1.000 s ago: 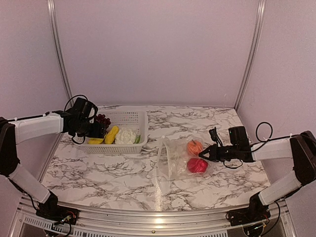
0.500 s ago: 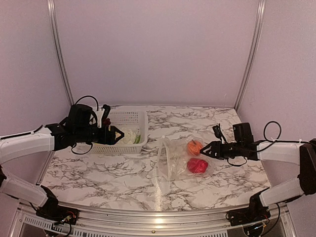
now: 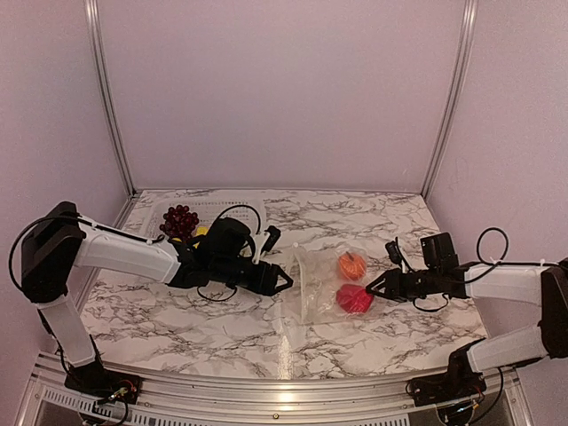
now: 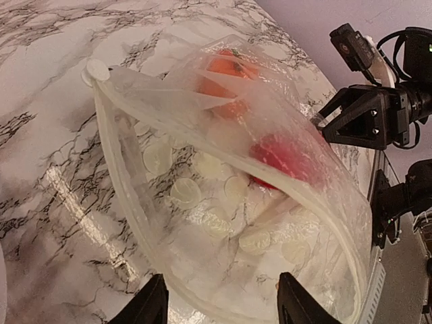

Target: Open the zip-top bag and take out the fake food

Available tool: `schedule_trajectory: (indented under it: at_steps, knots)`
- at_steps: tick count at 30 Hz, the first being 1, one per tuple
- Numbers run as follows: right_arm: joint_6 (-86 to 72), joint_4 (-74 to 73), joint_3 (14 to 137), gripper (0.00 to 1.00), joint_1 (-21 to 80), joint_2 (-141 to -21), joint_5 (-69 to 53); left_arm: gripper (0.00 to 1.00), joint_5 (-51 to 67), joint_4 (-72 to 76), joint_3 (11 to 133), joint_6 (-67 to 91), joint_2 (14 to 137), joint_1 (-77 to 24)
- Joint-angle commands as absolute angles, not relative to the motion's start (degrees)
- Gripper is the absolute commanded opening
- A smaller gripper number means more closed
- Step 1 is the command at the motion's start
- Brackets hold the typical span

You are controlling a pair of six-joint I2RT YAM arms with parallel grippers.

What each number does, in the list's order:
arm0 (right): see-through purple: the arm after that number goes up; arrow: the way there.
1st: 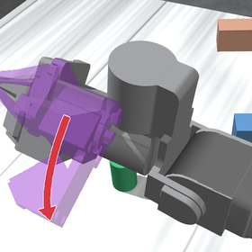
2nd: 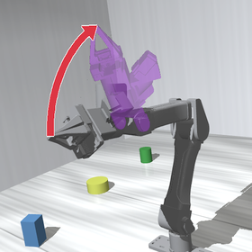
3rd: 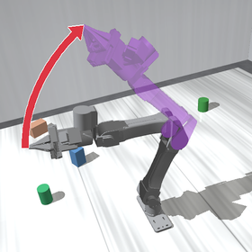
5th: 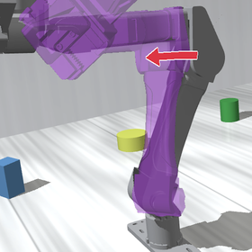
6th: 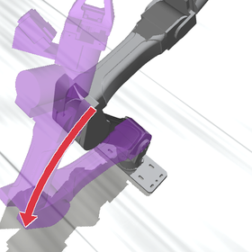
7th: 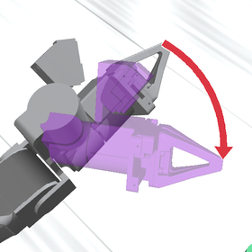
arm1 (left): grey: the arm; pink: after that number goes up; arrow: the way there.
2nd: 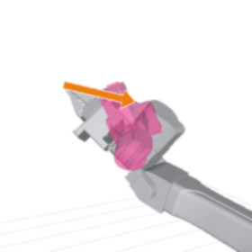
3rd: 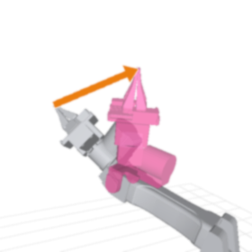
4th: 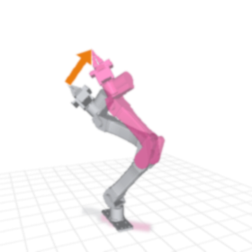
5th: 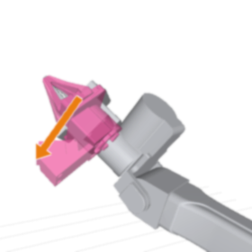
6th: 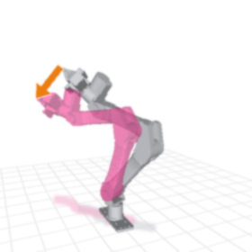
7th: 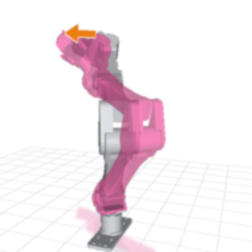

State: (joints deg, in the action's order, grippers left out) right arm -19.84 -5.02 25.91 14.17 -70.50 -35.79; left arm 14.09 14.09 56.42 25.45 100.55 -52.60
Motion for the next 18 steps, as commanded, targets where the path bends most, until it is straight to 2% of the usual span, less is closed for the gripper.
schedule_trajectory:
  at_steps: [1, 6, 10, 13, 18]
  knots:
    - [-20.5, -2.6, 24.4, 0.29, 13.9, -73.4, -35.9, 0.55, 15.6, 17.4, 62.3, 25.5, 106.3, -54.2]
    - [-20.0, -1.1, 24.3, 0.1, 13.9, -77.8, -35.4, 0.55, 16.6, 17.9, 67.4, 25.2, 112.6, -55.7]
    - [-18.5, -1.7, 24.7, 0.01, 14.0, -80.1, -34.0, 0.55, 17.3, 18.5, 70.9, 24.4, 116.3, -56.6]
    - [-17.9, -1.5, 24.7, 0.0, 14.0, -80.9, -33.5, 0.57, 17.4, 18.6, 72.7, 24.1, 118.3, -56.9]
    - [-18.3, -0.4, 24.8, 0.0, 14.9, -80.9, -35.4, 0.71, 17.9, 18.1, 74.2, 24.6, 119.2, -57.3]
